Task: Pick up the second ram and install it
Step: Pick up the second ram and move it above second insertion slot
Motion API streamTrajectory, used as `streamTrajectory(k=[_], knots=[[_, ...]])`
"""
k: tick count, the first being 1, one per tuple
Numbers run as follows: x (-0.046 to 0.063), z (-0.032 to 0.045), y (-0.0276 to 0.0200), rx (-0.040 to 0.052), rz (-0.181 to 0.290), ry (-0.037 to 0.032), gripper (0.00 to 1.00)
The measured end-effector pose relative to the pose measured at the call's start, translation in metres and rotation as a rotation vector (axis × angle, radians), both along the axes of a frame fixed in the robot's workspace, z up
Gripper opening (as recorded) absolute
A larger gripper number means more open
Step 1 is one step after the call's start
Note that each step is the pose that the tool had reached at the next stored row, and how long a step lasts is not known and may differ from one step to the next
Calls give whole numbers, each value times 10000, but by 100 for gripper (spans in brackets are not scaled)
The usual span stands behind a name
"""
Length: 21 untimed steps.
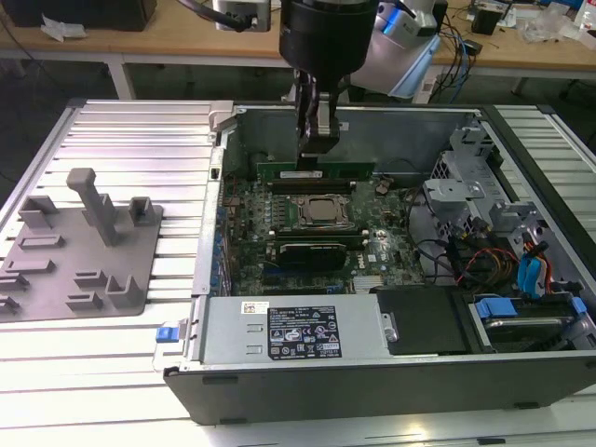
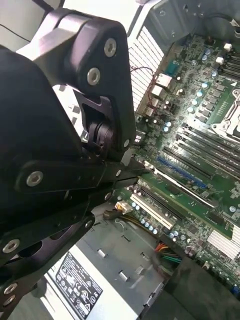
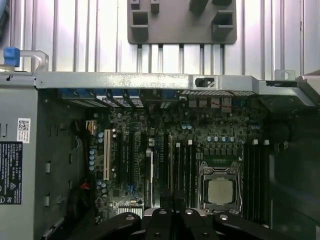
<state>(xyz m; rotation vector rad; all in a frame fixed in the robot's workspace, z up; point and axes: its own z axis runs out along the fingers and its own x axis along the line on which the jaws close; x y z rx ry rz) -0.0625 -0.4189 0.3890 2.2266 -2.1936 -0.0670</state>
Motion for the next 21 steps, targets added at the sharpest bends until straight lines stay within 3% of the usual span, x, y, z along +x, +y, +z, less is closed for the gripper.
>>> streamTrajectory(k=[5, 10, 14, 17, 21], knots=[[73, -71, 50, 1, -1, 0, 9], [142, -157, 69, 50, 0, 0, 9], [166, -223, 105, 183, 0, 1, 9], [165, -244, 128, 369, 1, 0, 9], [165, -338, 139, 396, -1, 1, 9]])
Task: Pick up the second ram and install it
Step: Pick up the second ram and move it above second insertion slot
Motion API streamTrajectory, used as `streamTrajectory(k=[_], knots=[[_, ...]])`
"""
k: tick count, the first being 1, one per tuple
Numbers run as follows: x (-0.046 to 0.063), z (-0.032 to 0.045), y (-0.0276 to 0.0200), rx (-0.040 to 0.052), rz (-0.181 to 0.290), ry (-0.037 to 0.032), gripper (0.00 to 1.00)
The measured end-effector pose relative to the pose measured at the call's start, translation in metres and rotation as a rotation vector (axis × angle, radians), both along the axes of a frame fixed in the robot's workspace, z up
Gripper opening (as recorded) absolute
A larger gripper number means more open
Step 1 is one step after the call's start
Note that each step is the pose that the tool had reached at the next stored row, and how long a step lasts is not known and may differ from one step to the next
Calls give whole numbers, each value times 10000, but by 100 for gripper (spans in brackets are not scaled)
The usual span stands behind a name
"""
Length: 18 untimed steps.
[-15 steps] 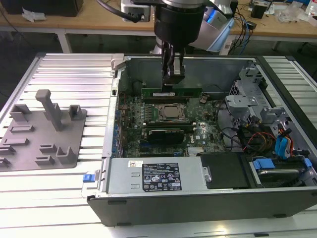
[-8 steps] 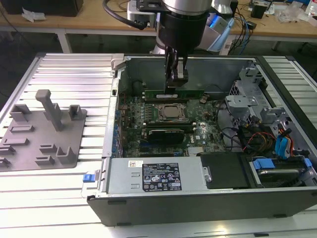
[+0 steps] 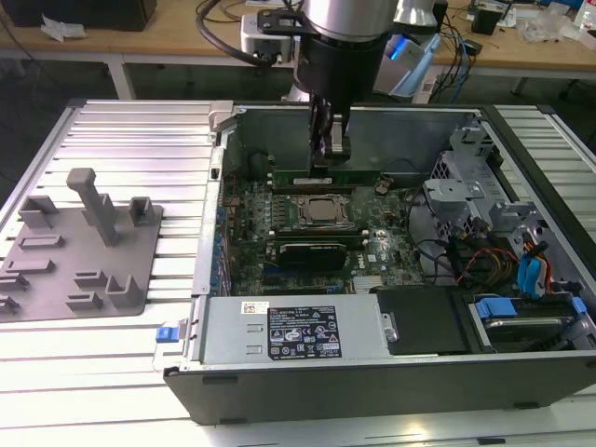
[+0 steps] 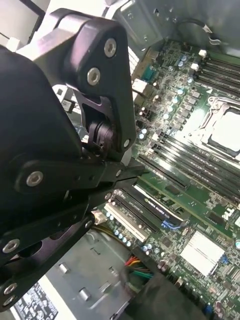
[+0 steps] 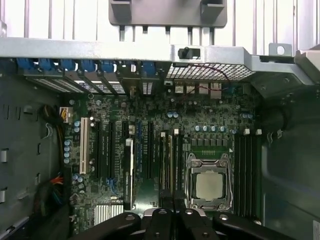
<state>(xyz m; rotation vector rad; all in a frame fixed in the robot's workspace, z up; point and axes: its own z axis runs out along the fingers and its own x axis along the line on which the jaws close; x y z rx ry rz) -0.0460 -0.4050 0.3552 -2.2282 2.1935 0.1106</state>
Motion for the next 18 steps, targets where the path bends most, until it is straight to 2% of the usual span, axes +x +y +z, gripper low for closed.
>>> streamTrajectory(k=[3, 6, 10, 18], knots=[[0, -65, 19, 41, 0, 0, 9], [0, -115, 61, 139, 0, -1, 9], [1, -227, 106, 158, 1, 0, 9], [9, -418, 130, 170, -1, 0, 9]])
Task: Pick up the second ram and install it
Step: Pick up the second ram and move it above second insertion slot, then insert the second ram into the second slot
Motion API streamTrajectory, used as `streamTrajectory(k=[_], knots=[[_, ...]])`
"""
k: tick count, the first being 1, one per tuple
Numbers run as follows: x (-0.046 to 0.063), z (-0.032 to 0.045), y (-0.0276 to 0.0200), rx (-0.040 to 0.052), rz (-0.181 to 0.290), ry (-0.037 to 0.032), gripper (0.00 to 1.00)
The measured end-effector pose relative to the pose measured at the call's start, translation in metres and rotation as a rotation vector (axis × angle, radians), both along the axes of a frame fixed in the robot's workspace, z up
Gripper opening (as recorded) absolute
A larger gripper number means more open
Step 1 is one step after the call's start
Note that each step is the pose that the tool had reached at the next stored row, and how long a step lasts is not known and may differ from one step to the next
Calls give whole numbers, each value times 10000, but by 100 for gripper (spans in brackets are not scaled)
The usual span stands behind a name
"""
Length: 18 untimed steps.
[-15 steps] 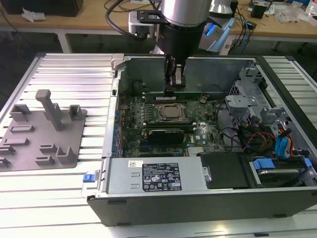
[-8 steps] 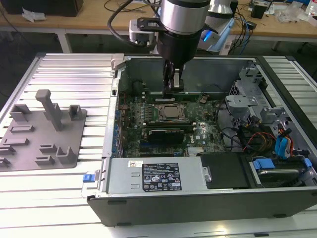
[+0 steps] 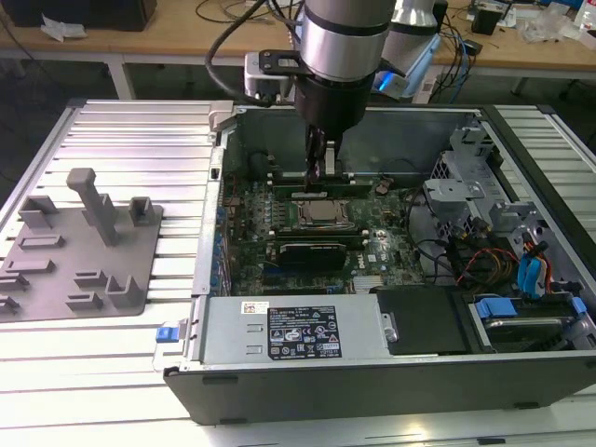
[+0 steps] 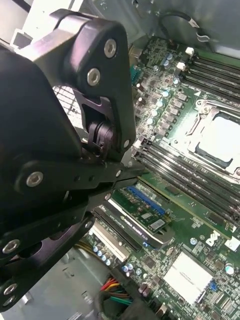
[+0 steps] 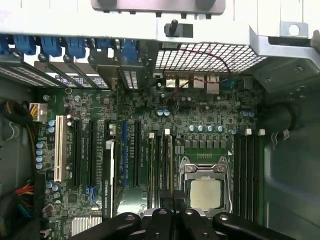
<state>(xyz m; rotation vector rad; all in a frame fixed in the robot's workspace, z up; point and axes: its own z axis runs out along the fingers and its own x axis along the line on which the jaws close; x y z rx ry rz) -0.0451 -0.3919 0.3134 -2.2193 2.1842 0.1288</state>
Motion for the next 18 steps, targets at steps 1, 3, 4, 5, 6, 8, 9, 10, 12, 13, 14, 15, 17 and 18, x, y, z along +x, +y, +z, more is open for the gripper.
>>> streamTrajectory(k=[1, 3, 4, 5, 6, 8, 9, 10, 12, 13, 14, 15, 17, 18], knots=[[5, -38, 4, -1, -1, 0, 9], [10, -101, 17, -1, 3, 0, 9], [9, -131, 18, 0, 1, 0, 9], [10, -153, 20, 1, 1, -1, 9], [9, -160, 20, -3, 1, 1, 9], [9, -164, 20, -1, 1, 0, 9], [9, -168, 20, -1, 1, 0, 9], [9, -168, 20, -1, 1, 0, 9], [9, -170, 20, -1, 1, 0, 9], [9, -172, 20, -1, 1, 0, 9], [9, -173, 20, -2, 1, 0, 9], [9, -175, 20, -1, 1, 0, 9], [9, -177, 20, -1, 1, 0, 9], [9, -178, 20, -1, 1, 0, 9]])
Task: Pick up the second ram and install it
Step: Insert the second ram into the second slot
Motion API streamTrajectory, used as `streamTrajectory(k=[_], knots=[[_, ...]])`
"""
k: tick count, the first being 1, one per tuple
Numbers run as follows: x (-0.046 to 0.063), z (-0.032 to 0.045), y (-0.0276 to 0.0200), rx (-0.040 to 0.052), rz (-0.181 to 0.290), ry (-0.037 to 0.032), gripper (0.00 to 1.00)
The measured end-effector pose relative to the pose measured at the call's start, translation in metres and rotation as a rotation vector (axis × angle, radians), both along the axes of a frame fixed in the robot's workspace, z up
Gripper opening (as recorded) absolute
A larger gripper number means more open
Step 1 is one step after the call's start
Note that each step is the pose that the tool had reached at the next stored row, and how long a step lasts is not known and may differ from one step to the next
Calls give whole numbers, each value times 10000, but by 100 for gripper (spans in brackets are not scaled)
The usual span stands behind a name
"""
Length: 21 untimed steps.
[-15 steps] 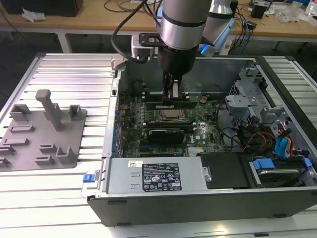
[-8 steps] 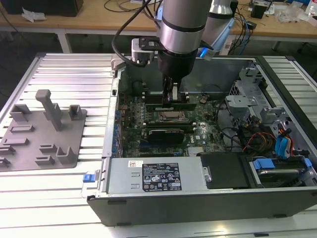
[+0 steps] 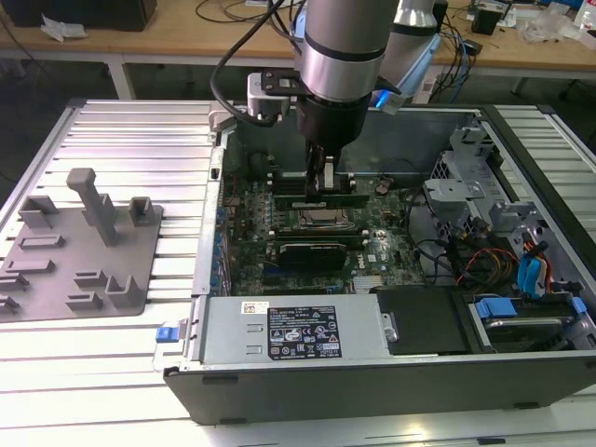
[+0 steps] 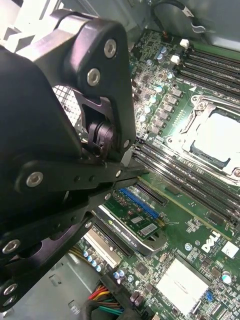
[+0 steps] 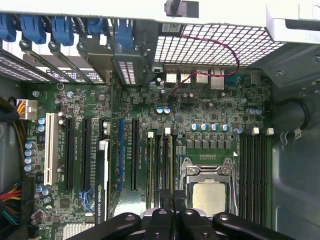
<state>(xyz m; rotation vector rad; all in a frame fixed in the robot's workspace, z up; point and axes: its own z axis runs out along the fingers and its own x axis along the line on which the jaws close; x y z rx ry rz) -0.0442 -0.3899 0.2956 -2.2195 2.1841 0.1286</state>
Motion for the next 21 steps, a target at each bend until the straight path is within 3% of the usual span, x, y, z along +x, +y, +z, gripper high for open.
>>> streamTrajectory(k=[5, 16, 21], knots=[[0, -28, 0, 2, 0, 0, 9], [0, -201, 0, 1, 1, -1, 9], [0, -324, 0, 1, 0, -1, 9]])
